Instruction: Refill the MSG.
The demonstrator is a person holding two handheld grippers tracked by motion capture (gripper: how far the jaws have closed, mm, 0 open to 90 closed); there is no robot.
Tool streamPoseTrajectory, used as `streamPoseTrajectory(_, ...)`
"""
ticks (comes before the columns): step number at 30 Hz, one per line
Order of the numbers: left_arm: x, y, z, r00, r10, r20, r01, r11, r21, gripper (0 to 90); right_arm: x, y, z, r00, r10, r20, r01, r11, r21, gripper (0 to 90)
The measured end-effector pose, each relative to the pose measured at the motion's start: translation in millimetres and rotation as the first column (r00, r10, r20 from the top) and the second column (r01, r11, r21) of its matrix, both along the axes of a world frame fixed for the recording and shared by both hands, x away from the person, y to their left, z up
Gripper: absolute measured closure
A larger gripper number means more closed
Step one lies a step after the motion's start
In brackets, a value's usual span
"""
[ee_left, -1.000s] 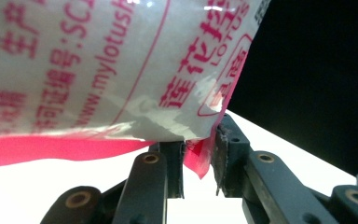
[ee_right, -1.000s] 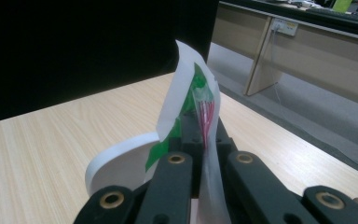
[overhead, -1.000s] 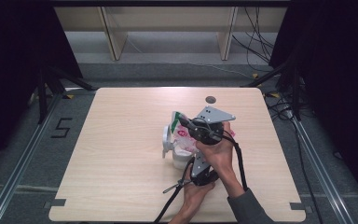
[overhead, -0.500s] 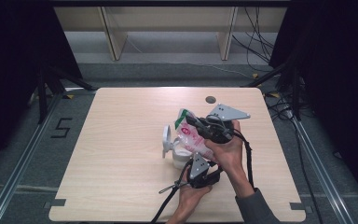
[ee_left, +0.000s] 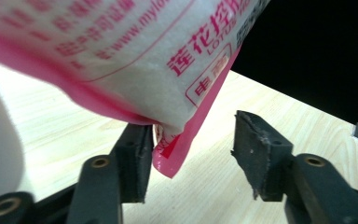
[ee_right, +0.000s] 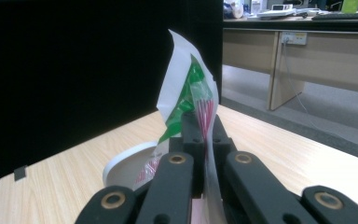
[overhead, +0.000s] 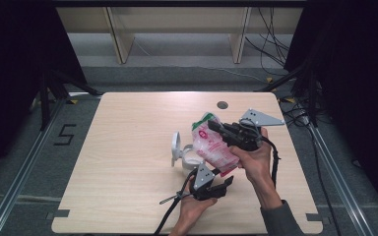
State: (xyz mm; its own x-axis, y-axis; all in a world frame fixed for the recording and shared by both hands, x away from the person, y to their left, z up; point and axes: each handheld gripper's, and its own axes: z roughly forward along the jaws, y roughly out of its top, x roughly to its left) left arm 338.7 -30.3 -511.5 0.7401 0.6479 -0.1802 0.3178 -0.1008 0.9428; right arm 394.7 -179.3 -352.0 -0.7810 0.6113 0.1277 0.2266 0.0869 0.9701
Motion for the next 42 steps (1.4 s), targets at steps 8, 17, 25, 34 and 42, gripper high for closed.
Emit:
streamPoseTrajectory(8, -10.8, 17.0, 13.2, 1.0, -0.002, -0.008, 0.002, 0.9993, -0.038, 39.8, 1.9, -20.3, -10.3, 0.999, -0.001, -0.045, 0.005, 0.995, 0.096, 90.0)
streamPoseTrajectory(17, -25.9, 44.8, 15.8, 0.9996, 0.014, 0.026, -0.015, 0.9997, 0.019, 37.6, 5.7, -29.1, -24.4, 0.9977, -0.025, -0.063, 0.031, 0.996, 0.089, 90.0)
streamPoseTrajectory(25, -35.3, 69.5, 11.5, 0.9968, 0.072, 0.034, -0.073, 0.9969, 0.03, 36.0, 2.8, -36.2, -32.5, 0.9956, -0.022, -0.091, 0.031, 0.994, 0.106, 90.0)
streamPoseTrajectory(34, -39.3, 85.0, 7.6, 0.9923, 0.123, 0.014, -0.123, 0.9922, 0.021, 32.7, -5.0, -57.7, -45.8, 0.9917, -0.048, -0.119, 0.061, 0.992, 0.108, 90.0)
streamPoseTrajectory(42, -39.5, 88.9, 4.8, 0.9924, 0.123, 0.007, -0.123, 0.9923, 0.011, 32.5, -15.7, -83.6, -48.5, 0.9891, -0.1, -0.108, 0.109, 0.991, 0.073, 90.0)
